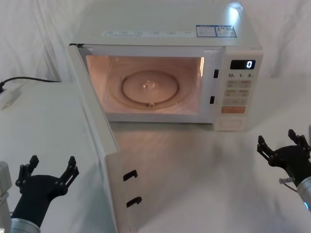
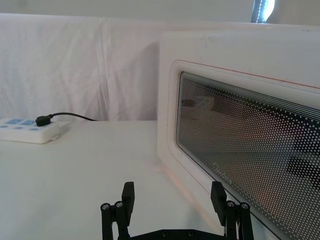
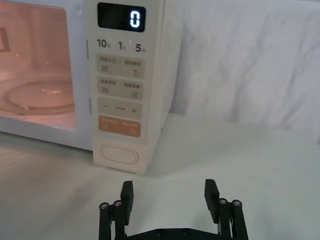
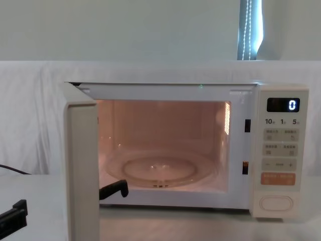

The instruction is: Press the button to open the microwave door with one hand; close the microwave door with the other hand.

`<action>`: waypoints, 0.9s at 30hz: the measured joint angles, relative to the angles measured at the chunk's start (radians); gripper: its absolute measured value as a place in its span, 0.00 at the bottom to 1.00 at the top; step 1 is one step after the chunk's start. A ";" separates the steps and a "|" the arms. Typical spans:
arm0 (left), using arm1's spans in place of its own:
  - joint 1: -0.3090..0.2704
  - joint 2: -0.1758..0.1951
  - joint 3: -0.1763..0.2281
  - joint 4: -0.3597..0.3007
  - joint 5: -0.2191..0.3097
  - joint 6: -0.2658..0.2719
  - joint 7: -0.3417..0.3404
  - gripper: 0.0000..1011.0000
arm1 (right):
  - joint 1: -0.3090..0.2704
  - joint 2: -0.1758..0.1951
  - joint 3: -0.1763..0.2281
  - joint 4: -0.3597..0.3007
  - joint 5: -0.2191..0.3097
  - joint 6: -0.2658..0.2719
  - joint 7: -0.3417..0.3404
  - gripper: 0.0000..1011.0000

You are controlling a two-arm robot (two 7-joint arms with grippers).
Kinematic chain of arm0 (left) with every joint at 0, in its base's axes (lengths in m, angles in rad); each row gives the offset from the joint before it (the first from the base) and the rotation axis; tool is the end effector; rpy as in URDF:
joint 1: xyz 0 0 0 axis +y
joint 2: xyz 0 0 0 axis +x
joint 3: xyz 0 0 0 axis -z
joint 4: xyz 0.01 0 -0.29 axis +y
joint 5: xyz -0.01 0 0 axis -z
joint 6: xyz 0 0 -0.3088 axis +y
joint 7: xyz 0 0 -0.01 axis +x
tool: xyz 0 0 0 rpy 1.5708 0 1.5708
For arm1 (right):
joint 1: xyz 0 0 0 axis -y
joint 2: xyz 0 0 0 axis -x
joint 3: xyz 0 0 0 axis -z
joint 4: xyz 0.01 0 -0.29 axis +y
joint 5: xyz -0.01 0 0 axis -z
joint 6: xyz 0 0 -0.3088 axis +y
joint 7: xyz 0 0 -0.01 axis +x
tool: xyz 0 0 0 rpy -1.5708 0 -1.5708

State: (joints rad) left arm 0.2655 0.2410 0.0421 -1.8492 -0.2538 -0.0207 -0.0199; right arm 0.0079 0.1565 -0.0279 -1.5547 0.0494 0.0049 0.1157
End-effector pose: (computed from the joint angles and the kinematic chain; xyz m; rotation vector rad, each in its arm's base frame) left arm 0.2530 0.0376 -0.2852 -0.0379 0.0141 1.4460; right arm 0.3309 -0.0385 -0.3003 -0.0990 -0.0650 -1.4281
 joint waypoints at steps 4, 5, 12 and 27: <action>0.000 0.000 0.000 0.000 0.000 0.000 0.000 0.99 | -0.001 -0.001 0.007 0.004 0.000 -0.003 -0.003 0.98; 0.000 0.000 0.000 0.000 0.000 0.000 0.000 0.99 | -0.002 -0.001 0.009 0.005 -0.001 -0.003 -0.004 0.99; 0.000 0.000 0.000 0.000 0.000 0.000 0.000 0.99 | -0.003 0.000 0.022 0.005 -0.006 -0.003 -0.009 0.99; 0.000 0.000 0.000 0.000 0.000 0.000 0.000 0.99 | -0.004 -0.001 0.022 0.006 -0.009 -0.002 -0.010 0.99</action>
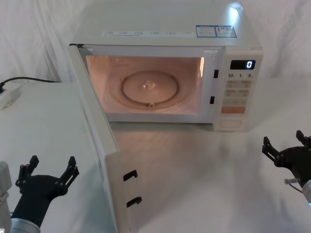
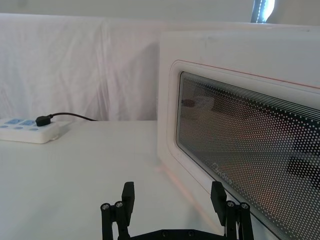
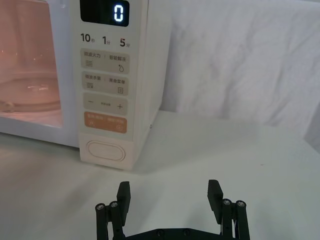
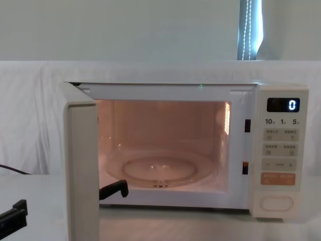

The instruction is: Press the button to open the microwave door with one hand; close the microwave door with the other hand.

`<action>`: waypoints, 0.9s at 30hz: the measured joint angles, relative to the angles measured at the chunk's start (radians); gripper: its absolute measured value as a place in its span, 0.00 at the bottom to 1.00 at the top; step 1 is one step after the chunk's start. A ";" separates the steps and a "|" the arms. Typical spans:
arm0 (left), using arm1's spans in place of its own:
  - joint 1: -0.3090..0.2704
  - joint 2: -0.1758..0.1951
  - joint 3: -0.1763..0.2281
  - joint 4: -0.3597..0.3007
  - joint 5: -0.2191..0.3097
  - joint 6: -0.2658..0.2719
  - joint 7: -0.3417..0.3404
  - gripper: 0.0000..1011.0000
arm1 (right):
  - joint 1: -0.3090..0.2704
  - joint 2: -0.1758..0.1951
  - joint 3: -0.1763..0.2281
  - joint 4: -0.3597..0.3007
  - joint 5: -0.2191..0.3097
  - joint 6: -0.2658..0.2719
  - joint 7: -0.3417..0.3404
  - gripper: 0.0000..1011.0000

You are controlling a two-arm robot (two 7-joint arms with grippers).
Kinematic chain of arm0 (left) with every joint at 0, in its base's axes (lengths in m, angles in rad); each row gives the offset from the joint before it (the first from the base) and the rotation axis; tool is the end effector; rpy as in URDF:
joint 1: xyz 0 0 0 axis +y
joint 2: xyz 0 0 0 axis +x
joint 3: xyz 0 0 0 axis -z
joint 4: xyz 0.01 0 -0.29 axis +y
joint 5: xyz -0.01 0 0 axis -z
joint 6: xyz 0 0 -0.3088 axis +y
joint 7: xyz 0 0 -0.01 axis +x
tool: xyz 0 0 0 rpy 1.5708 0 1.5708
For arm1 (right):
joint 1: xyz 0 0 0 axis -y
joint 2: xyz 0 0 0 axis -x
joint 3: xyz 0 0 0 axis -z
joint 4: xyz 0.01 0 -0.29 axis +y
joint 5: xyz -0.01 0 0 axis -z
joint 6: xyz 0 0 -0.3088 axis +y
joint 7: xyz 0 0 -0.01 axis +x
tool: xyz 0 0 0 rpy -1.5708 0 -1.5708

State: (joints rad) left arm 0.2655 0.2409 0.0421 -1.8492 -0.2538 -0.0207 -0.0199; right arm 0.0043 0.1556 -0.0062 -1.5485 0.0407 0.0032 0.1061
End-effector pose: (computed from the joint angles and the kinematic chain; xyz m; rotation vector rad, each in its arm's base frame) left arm 0.2530 0.0375 -0.2853 -0.0380 0.0141 1.4461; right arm 0.3298 -0.0456 -0.3023 -0.1095 -0.0665 -1.4593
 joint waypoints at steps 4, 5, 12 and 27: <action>0.000 0.000 0.000 0.000 0.000 0.000 0.000 0.99 | 0.000 0.000 0.000 0.000 0.000 0.000 0.000 0.99; 0.000 0.000 0.000 0.000 0.000 0.000 0.000 0.99 | 0.000 0.000 -0.001 0.000 0.000 0.000 0.000 0.99; 0.000 0.000 0.000 0.000 0.000 0.000 0.000 0.99 | 0.001 0.000 -0.001 0.000 0.000 0.000 0.000 0.99; 0.000 0.000 0.000 0.000 0.000 0.000 0.000 0.99 | 0.001 0.000 -0.001 0.000 0.000 0.000 0.001 0.99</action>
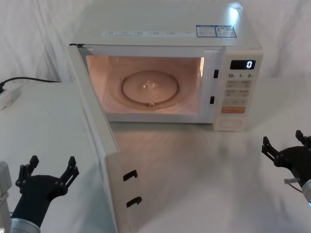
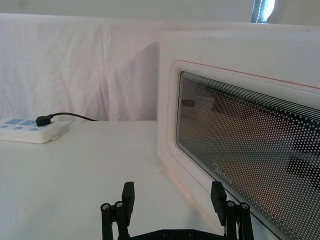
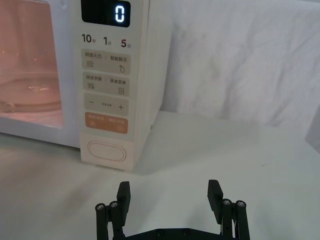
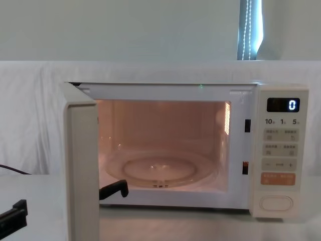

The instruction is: Press the button to open the microwave door with one hand; close the microwave door with the other hand.

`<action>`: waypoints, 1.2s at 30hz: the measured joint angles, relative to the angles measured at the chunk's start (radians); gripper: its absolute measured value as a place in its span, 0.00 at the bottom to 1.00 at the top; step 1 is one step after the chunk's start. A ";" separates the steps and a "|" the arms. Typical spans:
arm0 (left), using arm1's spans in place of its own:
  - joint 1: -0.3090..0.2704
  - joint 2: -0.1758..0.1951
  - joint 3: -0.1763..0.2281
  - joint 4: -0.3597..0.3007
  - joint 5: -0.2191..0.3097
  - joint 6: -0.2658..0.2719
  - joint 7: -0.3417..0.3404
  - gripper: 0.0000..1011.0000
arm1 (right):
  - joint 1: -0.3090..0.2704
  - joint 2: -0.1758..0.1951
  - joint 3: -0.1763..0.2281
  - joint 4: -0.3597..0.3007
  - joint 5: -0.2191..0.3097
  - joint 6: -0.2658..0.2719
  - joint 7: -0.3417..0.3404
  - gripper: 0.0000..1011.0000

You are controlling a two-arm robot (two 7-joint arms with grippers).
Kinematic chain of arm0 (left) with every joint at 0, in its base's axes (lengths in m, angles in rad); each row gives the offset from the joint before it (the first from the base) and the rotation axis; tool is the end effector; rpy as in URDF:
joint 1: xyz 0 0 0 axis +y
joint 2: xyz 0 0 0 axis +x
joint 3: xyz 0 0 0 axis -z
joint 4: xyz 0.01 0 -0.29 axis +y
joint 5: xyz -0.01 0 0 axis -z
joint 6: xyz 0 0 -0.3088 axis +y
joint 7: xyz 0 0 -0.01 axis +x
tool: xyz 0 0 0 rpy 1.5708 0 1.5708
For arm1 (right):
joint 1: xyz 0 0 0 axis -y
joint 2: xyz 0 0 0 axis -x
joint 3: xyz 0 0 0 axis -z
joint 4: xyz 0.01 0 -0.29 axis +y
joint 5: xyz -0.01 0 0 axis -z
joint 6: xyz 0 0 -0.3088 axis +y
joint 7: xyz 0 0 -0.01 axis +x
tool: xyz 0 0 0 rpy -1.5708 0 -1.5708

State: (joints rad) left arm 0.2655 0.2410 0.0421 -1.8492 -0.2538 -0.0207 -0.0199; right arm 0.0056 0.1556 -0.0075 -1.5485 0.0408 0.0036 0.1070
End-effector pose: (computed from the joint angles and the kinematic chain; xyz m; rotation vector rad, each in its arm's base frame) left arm 0.2530 0.0376 -0.2852 -0.0379 0.0141 1.4460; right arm 0.3302 -0.0452 -0.3020 -0.1089 -0.0670 -1.4573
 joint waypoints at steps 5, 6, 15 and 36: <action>0.000 0.000 0.000 0.000 0.000 0.000 0.000 0.99 | 0.000 0.000 0.000 0.000 0.000 0.000 0.000 0.99; 0.000 0.000 0.000 0.000 0.000 0.000 0.000 0.99 | 0.000 0.000 0.000 0.000 0.000 0.000 0.000 0.99; 0.000 0.000 0.000 0.000 0.000 0.000 0.000 0.99 | 0.000 0.000 0.000 0.000 0.000 0.000 0.000 0.99; 0.000 0.000 0.000 0.000 0.000 0.000 0.000 0.99 | 0.000 0.000 0.000 0.000 0.000 0.000 0.000 0.99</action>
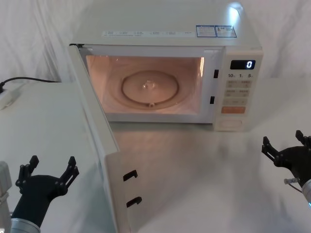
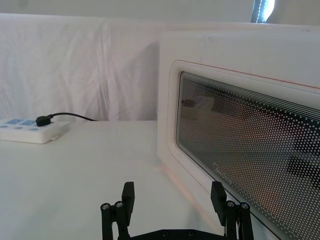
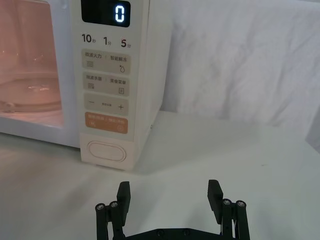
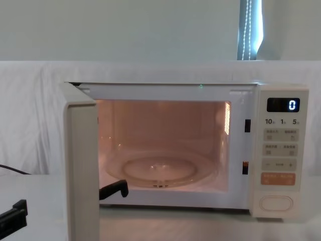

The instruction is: Press the button to open the microwave door with one hand; close the microwave door with the other hand.

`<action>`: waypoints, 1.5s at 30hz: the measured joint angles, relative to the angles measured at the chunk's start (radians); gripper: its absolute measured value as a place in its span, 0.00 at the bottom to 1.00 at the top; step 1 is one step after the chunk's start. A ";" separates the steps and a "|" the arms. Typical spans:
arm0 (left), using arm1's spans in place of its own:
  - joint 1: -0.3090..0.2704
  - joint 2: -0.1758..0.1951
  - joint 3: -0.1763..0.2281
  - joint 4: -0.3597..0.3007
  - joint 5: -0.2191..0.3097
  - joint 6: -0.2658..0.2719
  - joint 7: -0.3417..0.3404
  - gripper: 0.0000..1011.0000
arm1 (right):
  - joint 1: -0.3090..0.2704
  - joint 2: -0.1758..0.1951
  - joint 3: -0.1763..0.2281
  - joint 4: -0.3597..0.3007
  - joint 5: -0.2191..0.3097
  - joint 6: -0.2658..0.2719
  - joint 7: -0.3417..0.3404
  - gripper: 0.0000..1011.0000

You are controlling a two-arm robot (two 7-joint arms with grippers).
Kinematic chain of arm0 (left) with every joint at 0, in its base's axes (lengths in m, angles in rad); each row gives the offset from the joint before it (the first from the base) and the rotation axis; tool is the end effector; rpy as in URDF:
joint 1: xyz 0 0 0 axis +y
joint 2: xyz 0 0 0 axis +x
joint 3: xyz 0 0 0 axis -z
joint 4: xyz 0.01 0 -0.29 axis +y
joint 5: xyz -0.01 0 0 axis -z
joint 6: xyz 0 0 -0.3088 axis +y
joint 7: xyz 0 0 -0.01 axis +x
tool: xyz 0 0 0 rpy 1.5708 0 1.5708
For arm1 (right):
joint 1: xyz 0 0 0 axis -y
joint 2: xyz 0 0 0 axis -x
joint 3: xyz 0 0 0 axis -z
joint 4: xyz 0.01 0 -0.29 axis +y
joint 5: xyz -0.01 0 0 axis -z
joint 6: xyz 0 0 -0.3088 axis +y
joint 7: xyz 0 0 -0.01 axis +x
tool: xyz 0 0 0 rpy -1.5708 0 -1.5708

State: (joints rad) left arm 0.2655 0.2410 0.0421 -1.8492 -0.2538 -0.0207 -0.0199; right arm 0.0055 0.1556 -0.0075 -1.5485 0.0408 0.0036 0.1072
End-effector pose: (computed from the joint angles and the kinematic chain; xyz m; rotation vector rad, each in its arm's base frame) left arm 0.2530 0.0376 -0.2852 -0.0379 0.0141 1.4460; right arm 0.3302 -0.0452 -0.3020 -0.1089 -0.0669 -1.4570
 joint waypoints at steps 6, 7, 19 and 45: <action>0.000 0.000 0.000 0.000 0.000 0.000 0.000 0.97 | 0.000 0.000 0.000 0.000 0.000 0.000 0.000 0.99; 0.000 0.000 0.000 0.000 0.000 0.000 0.000 0.94 | 0.000 0.000 0.000 0.000 0.000 0.000 0.000 0.99; 0.000 0.000 0.000 0.000 0.000 0.000 0.000 0.60 | 0.000 0.000 0.000 0.000 0.000 0.000 0.000 0.99; 0.000 0.000 0.000 0.000 0.000 0.000 0.000 0.00 | 0.000 0.000 0.000 0.000 0.000 0.000 0.000 0.99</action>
State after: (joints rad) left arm 0.2655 0.2410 0.0421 -1.8492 -0.2538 -0.0208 -0.0199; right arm 0.0055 0.1556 -0.0075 -1.5485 0.0408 0.0036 0.1071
